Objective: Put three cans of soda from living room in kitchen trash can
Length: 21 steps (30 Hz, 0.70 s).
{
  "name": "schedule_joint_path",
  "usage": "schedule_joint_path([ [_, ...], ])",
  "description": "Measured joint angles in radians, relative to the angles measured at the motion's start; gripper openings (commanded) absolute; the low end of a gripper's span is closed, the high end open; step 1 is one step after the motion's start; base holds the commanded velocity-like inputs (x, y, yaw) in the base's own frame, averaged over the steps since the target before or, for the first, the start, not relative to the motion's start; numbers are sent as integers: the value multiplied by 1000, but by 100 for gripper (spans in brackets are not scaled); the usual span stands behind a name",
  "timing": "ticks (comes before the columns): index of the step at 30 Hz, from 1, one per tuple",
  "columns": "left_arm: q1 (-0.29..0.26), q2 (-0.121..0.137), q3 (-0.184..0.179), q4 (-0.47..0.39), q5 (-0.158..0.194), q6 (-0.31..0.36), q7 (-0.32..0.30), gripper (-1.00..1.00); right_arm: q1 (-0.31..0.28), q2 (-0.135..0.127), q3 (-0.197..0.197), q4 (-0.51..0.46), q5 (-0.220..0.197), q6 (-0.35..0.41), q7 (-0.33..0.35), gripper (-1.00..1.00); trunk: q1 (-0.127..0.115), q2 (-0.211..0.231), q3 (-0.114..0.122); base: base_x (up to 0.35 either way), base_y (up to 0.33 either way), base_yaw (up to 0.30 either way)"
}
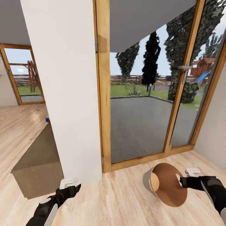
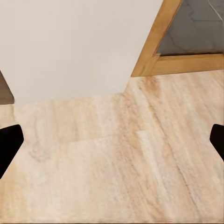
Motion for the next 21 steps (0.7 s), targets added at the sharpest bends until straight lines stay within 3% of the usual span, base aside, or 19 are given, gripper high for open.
schedule_joint_path([
  [3, 0, 0, 0, 1, -1, -1, 0, 100, 0, 1, -8, 1, -4, -17, -1, -100, 0, 0, 0, -279, 150, 0],
  [8, 0, 0, 0, 1, -2, -9, 0, 100, 0, 19, -60, -1, -3, -37, -2, -100, 0, 0, 0, -280, 156, 0],
  [21, -1, -1, -1, 3, -5, -19, 0, 100, 13, 27, -81, 0, 2, -43, -2, -100, 0, 0, 0, -281, 169, 0],
])
